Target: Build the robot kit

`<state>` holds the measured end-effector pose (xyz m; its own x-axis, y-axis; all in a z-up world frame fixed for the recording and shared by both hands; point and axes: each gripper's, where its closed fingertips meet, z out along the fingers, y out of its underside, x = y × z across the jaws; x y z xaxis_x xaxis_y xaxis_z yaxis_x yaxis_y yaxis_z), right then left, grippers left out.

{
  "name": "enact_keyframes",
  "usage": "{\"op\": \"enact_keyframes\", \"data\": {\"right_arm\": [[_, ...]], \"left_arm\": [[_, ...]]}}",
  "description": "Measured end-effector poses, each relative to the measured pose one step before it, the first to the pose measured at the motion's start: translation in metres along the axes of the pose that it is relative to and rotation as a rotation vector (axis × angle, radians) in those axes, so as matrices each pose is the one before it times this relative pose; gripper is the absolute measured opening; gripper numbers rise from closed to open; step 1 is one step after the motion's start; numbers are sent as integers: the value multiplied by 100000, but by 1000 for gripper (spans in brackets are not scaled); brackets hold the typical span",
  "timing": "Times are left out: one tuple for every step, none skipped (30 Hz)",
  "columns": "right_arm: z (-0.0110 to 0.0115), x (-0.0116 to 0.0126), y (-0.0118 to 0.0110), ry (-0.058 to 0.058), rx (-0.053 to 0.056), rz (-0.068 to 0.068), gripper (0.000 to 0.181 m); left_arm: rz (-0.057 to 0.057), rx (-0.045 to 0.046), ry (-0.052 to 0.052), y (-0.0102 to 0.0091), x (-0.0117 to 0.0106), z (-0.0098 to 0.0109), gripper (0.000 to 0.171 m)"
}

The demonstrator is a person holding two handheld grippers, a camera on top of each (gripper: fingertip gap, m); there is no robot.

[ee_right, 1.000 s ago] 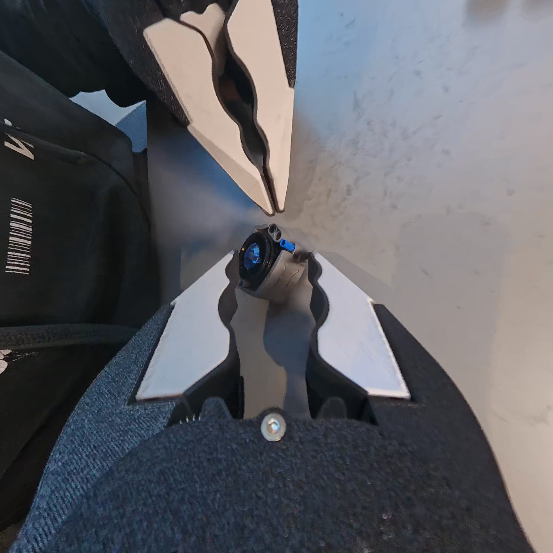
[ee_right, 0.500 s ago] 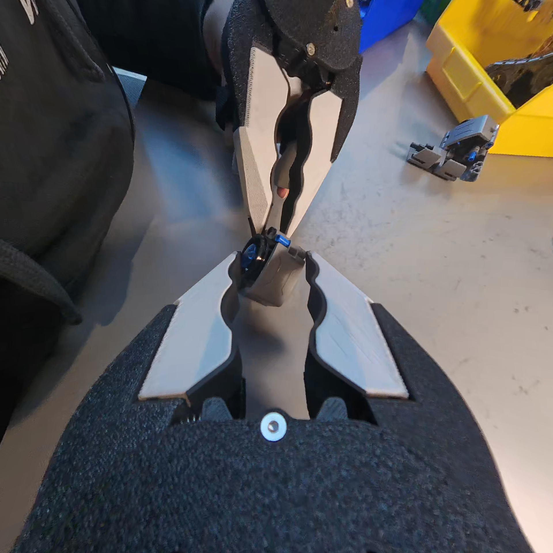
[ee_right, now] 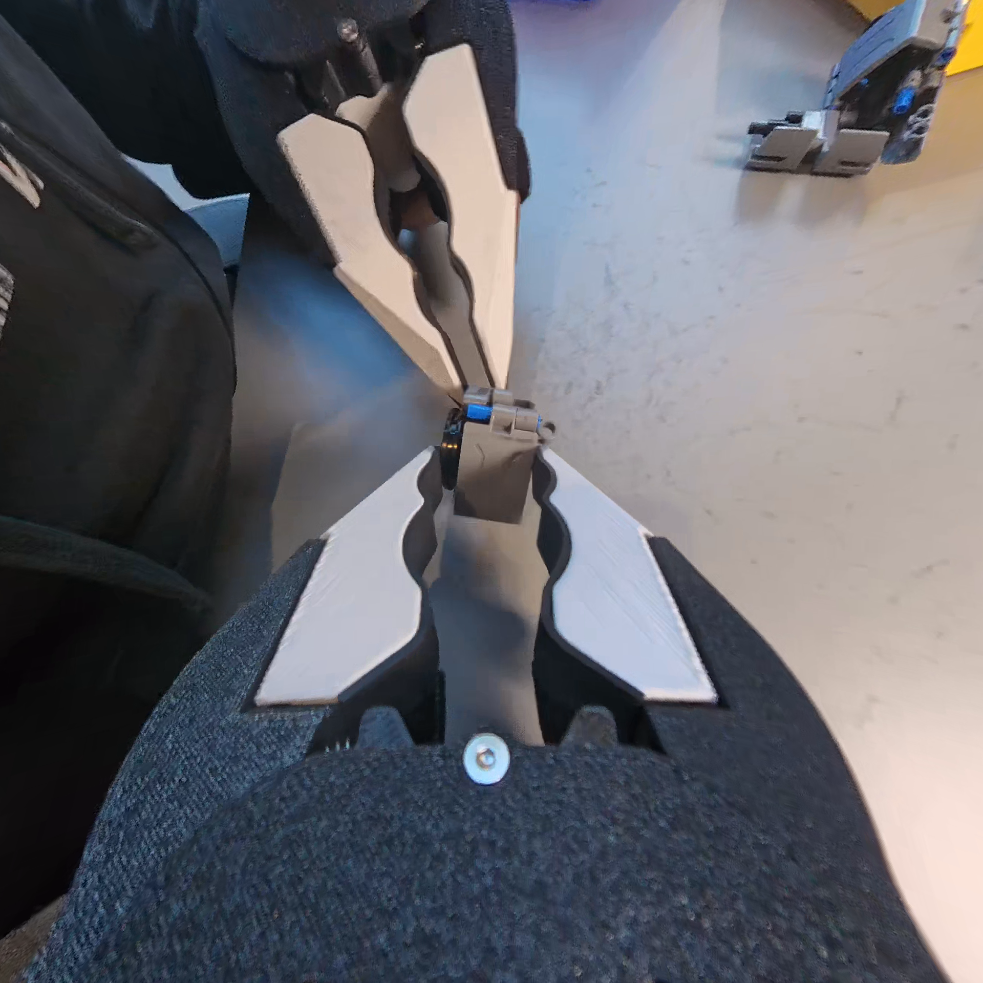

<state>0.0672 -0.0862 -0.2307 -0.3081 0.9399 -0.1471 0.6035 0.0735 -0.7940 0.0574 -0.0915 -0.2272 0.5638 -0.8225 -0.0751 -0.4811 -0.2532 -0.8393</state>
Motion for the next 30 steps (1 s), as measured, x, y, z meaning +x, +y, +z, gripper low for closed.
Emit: {"op": "enact_keyframes", "data": {"right_arm": [[-16, 197, -176, 264, 1518, 3489, 32], [-10, 50, -163, -679, 1590, 3405, 32], [24, 63, -7, -153, 597, 1439, 32], [74, 15, 141, -23, -721, 239, 32], [86, 20, 138, 97, -698, 608, 32], [74, 99, 157, 110, -679, 2020, 31], [12, 40, 10, -924, 836, 2599, 31], [-56, 146, 15, -591, 912, 2834, 31], [-58, 573, 182, 2750, -757, 320, 31], [-18, 44, 59, 841, -872, -2574, 31], [36, -236, -106, -43, -486, -2877, 31], [57, -172, -154, 249, -226, -2669, 31], [30, -67, -130, 61, 236, -1881, 31], [-65, -49, -162, -695, 1222, -1418, 31], [-135, -33, -175, -1149, 1773, -396, 31], [-204, -171, -385, -2019, 3073, -79, 31], [-221, -301, -577, -2414, 3955, -453, 31], [-177, -269, -584, -1845, 3344, -1020, 31], [-121, -227, -578, -1211, 2850, -2140, 31], [-82, -242, -500, -1472, 2221, -1959, 31], [-49, -211, -447, -1591, 1976, -1237, 31], [-70, -141, -447, -1353, 2293, -674, 31], [-72, -86, -296, -1350, 1532, -18, 31], [-126, 39, -159, -747, 1025, 518, 31], [-126, 117, -168, -183, 1128, 795, 31], [-126, -39, -245, -1016, 1316, 1080, 31], [-102, -96, -180, -1064, 767, 940, 31], [-66, 78, -59, 169, -46, 462, 31], [-7, 119, 94, 350, -1059, 775, 31], [55, -58, 152, -650, -1456, 555, 31]], "left_arm": [[1939, 857, -1652, -132, -149, -147, 7], [1850, 400, -1418, -25, -117, -68, 7], [1596, 397, -1162, 9, -41, -3, 7], [1804, 305, -829, 16, 26, 3, 7], [2646, 428, -1385, -4, -24, -47, 6], [2839, 994, -2146, -115, -149, -119, 4], [2283, 1166, -777, -182, 32, -130, 2], [1500, 2018, -239, -341, 86, -145, 0], [38, 2347, 487, -459, 175, -96, 0], [-157, -655, 1200, 13, 211, 105, 0], [-294, -2407, 85, 441, -116, 148, 0], [-1567, 592, -1141, 106, -465, -93, 0], [-4440, 3198, 607, -351, -471, -385, 0], [-5966, 2885, 2528, -400, -378, -452, 0], [-6076, 1258, 3036, -137, -383, -346, 6], [-5715, 39, 4116, 87, -190, -225, 17], [-5120, 668, 5325, -33, 122, -147, 25], [-4191, 1983, 4636, -249, 182, -94, 30], [-2923, 1941, 4030, -304, 209, -12, 33], [-2203, 1115, 4208, -283, 328, 34, 34], [-1587, 1249, 3971, -401, 402, 43, 34], [-701, 1102, 2617, -448, 302, 48, 32], [390, 184, 1618, -336, 202, 0, 28], [1310, -644, -314, -212, -74, -37, 26], [1600, 35, -1155, -289, -134, -57, 24], [1229, 478, 105, -281, 82, -30, 24], [779, 270, 10, -198, 57, -12, 24], [841, -59, -766, -73, -67, 10, 24], [880, -399, -571, 63, -41, 40, 24], [840, -351, 219, 97, 87, 25, 24]]}}
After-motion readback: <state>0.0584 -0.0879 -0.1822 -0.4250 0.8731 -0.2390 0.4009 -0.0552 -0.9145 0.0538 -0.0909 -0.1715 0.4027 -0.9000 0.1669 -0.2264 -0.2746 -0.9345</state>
